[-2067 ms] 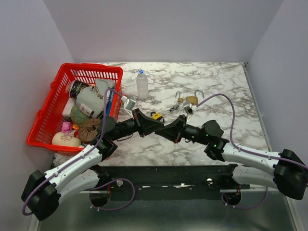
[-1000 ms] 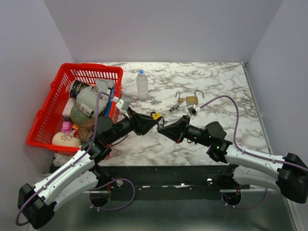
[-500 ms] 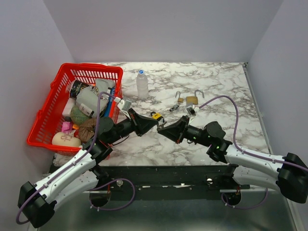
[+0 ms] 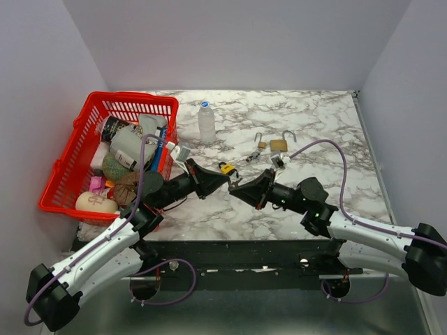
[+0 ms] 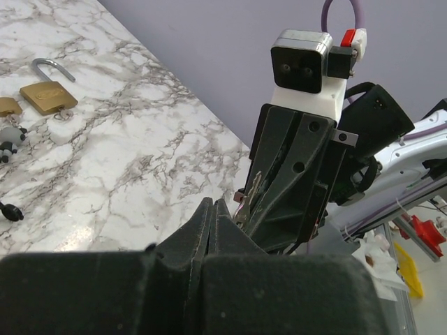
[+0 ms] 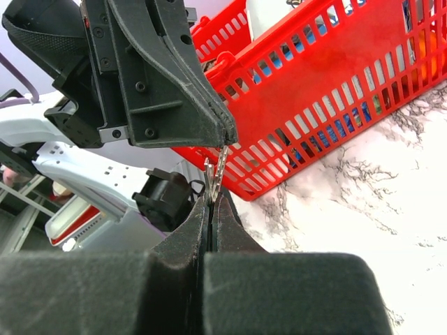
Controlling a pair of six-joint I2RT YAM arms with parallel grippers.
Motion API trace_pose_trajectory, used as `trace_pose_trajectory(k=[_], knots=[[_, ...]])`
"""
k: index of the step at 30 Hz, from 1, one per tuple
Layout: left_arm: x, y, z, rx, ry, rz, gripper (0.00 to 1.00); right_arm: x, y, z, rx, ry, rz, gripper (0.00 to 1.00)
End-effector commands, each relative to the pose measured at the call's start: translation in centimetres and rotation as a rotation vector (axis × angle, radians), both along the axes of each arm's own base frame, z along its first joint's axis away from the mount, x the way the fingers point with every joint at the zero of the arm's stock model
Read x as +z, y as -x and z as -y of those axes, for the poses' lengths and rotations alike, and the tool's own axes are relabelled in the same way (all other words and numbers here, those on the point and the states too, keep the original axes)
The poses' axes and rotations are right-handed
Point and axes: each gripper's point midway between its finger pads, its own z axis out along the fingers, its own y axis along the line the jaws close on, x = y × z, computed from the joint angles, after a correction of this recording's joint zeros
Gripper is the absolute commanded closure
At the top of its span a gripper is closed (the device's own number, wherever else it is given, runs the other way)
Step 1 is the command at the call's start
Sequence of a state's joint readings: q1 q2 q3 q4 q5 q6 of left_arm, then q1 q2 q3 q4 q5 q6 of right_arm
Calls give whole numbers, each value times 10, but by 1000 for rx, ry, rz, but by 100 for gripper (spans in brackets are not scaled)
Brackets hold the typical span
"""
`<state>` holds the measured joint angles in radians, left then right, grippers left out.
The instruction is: Unlock with the key
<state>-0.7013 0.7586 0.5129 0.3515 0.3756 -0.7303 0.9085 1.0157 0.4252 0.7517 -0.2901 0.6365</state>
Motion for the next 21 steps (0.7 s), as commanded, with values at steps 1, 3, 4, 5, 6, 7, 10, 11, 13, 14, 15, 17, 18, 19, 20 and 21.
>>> trace_pose_trajectory(k=[1,3,4,5,6,7,10,11,13,14,15,17,18,19,20,21], knots=[[-10,3,-6,16,-12,-10,100,10,-6,6,-50,-34,13,99],[-12,0,-9,43,-13,-15,100,11,-7,7,-59,-37,10,99],[-9,1,-11,52,-5,-8,100,11,-6,7,-57,-40,10,99],[-10,0,-13,64,-9,-14,100,11,-7,8,-61,-41,8,99],[-11,-1,-14,75,-10,-16,100,12,-7,8,-62,-45,9,99],[-11,-1,-15,78,-9,-16,100,12,-6,8,-60,-44,10,99],[-13,0,-14,69,-9,-23,100,13,-6,8,-56,-46,11,99],[-13,2,-14,62,-7,-24,100,12,-5,7,-53,-46,9,99],[-13,2,-13,57,-7,-28,100,12,-4,7,-50,-49,11,99],[-11,2,-14,57,-1,-23,100,14,-4,8,-47,-54,15,99],[-10,3,-14,56,1,-21,100,14,-3,8,-43,-54,14,99],[-6,2,-15,66,8,-17,80,14,-2,7,-37,-56,17,99],[-5,1,-15,69,11,-20,70,15,-1,7,-34,-59,18,99],[-3,2,-16,70,15,-16,60,15,-1,7,-32,-60,19,99],[-2,2,-16,72,17,-10,51,15,0,7,-28,-58,21,99],[-3,2,-16,71,13,-8,38,16,-1,7,-28,-59,24,99]])
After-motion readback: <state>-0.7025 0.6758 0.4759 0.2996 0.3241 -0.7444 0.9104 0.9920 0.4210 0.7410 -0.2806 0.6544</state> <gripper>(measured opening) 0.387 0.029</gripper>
